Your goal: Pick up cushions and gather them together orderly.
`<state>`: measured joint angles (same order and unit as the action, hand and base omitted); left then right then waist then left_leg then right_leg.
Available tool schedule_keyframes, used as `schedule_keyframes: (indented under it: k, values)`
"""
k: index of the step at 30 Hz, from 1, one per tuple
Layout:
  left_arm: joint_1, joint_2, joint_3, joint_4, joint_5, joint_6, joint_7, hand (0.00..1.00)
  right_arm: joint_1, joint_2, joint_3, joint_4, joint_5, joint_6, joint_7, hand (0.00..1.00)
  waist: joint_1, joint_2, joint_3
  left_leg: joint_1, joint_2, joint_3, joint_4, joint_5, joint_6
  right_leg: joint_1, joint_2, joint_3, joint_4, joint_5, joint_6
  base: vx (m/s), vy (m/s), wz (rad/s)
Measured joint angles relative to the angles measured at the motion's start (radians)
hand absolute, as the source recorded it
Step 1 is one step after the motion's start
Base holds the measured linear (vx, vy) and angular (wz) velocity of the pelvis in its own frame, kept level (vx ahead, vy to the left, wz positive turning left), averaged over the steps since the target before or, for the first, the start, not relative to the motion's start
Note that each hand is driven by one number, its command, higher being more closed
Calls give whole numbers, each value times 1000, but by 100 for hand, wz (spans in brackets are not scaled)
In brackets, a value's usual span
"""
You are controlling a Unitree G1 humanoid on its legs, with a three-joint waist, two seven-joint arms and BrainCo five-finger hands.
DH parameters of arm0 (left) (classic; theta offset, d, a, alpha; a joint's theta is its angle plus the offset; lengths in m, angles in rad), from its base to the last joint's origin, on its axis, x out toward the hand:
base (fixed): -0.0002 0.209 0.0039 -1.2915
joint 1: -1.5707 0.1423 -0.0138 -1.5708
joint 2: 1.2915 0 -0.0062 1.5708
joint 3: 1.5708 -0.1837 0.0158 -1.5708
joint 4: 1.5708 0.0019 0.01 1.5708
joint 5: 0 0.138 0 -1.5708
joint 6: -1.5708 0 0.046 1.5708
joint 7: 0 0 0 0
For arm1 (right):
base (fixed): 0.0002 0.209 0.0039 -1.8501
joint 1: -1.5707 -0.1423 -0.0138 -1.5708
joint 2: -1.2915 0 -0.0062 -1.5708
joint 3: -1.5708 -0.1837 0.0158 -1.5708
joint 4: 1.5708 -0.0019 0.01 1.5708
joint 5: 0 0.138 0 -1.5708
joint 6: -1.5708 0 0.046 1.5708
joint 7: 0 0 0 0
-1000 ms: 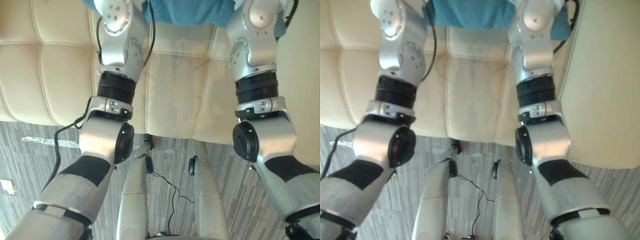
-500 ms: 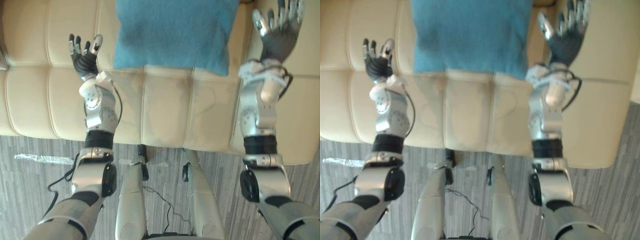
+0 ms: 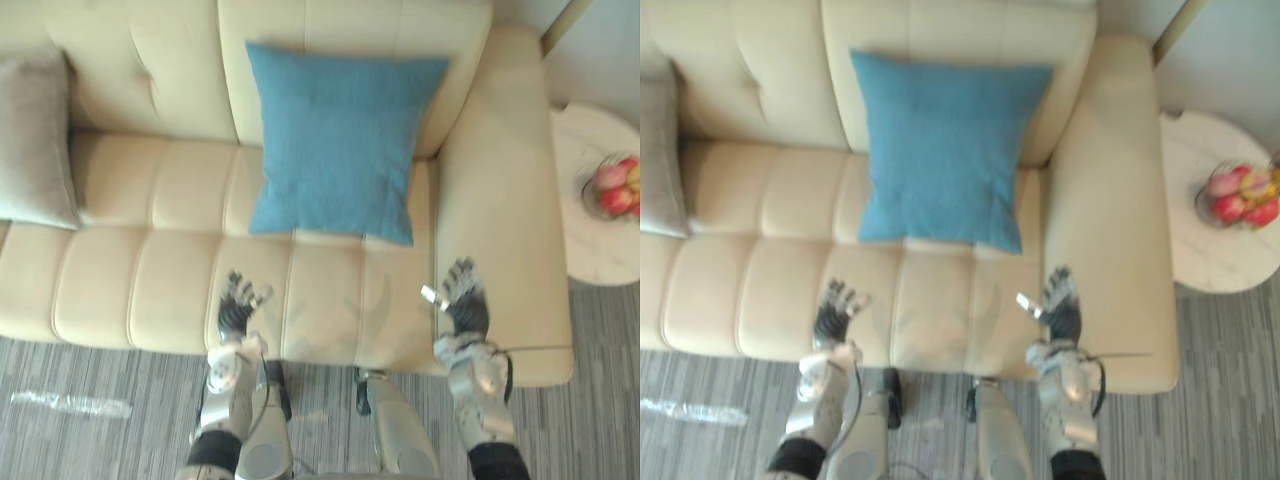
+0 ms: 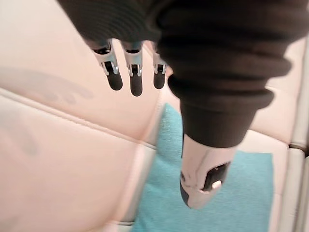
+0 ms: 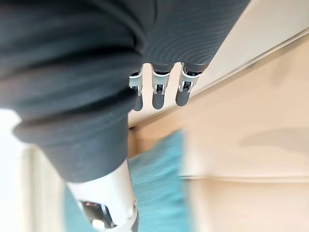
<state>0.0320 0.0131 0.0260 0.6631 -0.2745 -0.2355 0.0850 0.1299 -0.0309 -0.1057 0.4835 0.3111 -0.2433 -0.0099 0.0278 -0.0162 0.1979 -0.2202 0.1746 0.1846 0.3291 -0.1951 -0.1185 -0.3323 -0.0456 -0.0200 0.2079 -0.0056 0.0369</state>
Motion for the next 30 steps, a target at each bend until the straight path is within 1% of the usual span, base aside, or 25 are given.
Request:
schedule_keyframes:
  k: [1,2,3,4,6,8,10,12,13,14,15,16,17,18,19,20,21,22,23,24,25,26,27,29,30]
  values:
    - [12,-6,20,75,45,12,-7,0,19,9,-10,71,-18,11,6,0,0,3,-25,37,0,5,-25,-1,0,38,-3,-15,-21,-1,-1,204,63,-20]
    - [48,-11,76,252,133,48,-10,0,66,34,-43,233,-58,33,10,0,4,10,-114,134,2,30,-98,3,-6,130,-5,-31,-103,22,10,227,74,-21]
    - [57,-10,76,268,149,52,-12,0,68,31,-52,267,-76,41,10,0,4,13,-123,155,0,34,-115,5,-9,155,-5,-30,-127,36,17,225,81,-23]
    - [59,-10,79,280,161,53,-19,0,69,30,-58,286,-76,46,11,0,4,15,-134,163,-1,39,-118,5,-9,168,-4,-27,-145,51,11,84,46,-8]
    - [57,-15,108,295,171,54,-28,0,60,30,-65,320,-77,48,13,0,7,14,-143,185,-6,59,-138,7,-10,181,-4,-9,-171,70,13,65,48,-22]
    - [50,-16,113,308,190,56,-31,0,44,31,-74,332,-78,58,12,0,11,14,-144,210,-12,84,-150,10,-11,188,-3,14,-178,78,17,53,49,-39]
    - [37,-16,112,324,217,58,-31,0,22,31,-73,347,-85,64,9,0,12,12,-143,223,-14,106,-149,9,-11,188,-2,28,-169,82,23,20,54,-33]
    - [15,-14,112,327,225,63,-30,0,-1,32,-60,364,-112,68,6,0,13,5,-138,219,-18,124,-140,10,-8,159,-3,14,-121,93,30,-71,24,-23]
    - [2,-20,113,322,234,68,-30,0,-22,32,-45,366,-116,69,5,0,29,8,-130,219,1,149,-155,27,17,147,-3,1,-92,81,41,-109,-4,-5]
    - [-16,-21,111,314,233,69,-30,0,-36,40,-46,366,-116,71,5,0,25,-1,-117,218,-3,144,-150,29,16,88,-37,-57,200,-80,10,-105,-16,7]
    - [-16,-21,111,311,233,69,-30,0,-34,42,-46,370,-116,73,5,0,24,0,-116,220,-10,135,-144,31,18,80,-51,-65,282,-115,30,-10,-59,51]
    - [-13,-20,112,304,232,71,-29,0,-31,45,-46,396,-116,75,6,0,22,-26,-132,207,-21,109,-111,33,20,89,-87,-67,427,-183,77,10,-116,49]
    - [-10,-15,113,296,232,72,-28,0,-30,51,-47,408,-116,76,4,0,22,-59,-144,189,-39,104,-82,35,23,86,-110,-72,428,-196,72,8,-130,42]
    - [-10,-12,115,299,232,75,-28,0,-32,56,-47,407,-116,76,3,0,24,-61,-143,186,-47,103,-77,39,29,92,-100,-81,412,-194,73,-79,-99,2]
    - [-4,-20,118,305,232,79,-28,0,-38,53,-48,407,-117,76,3,0,36,-51,-143,178,-43,107,-90,51,51,127,-73,-67,314,-183,80,-154,-88,-13]
    - [9,-42,146,310,231,79,-31,0,-60,41,-54,408,-117,75,-4,0,45,2,-161,154,-10,94,-133,74,66,182,-46,-25,257,-211,63,-147,-152,-3]
    - [-3,-46,154,308,231,77,-29,0,-79,42,-52,408,-117,76,-8,0,35,-12,-148,149,-24,94,-134,86,32,170,-69,-25,362,-253,39,-123,-182,11]
    - [-14,-38,150,305,230,77,-23,0,-95,44,-42,415,-118,78,-10,0,36,-40,-125,138,-46,98,-115,94,31,193,-96,-15,340,-288,49,-131,-217,-17]
    - [-18,-32,148,305,230,80,-22,0,-125,52,-36,432,-121,80,-11,0,57,-32,-114,88,-21,111,-61,86,22,210,-70,-25,231,-302,40,-197,-184,-50]
    - [-22,-37,147,308,226,85,-21,0,-152,52,-26,431,-122,76,-14,0,61,6,-95,54,20,104,-17,75,5,249,-29,-33,139,-276,2,-204,-161,-53]
    - [-20,-38,146,312,224,87,-21,0,-158,50,-25,432,-122,76,-15,0,60,20,-87,47,35,98,-8,75,5,254,-16,-37,130,-262,2,-256,-132,-13]
    - [-19,-43,131,317,221,89,-22,0,-150,53,-25,436,-122,76,-26,0,45,34,-76,50,56,78,-12,92,-19,262,4,-58,128,-247,-5,-221,-105,13]
    - [-19,-44,131,317,221,89,-22,0,-140,53,-25,438,-122,76,-30,0,39,32,-75,54,59,77,-16,101,-20,262,5,-64,132,-247,-5,-286,-130,20]
    - [-8,-41,130,317,222,87,-23,0,-119,47,-26,460,-121,78,-35,0,35,24,-83,76,48,69,-79,151,-28,251,-2,-81,133,-238,-22,-202,-76,9]
    - [-6,-40,131,317,223,88,-24,0,-116,46,-34,476,-119,78,-37,0,26,15,-82,78,42,48,-71,148,-11,241,-14,-87,127,-226,-40,-152,-23,1]
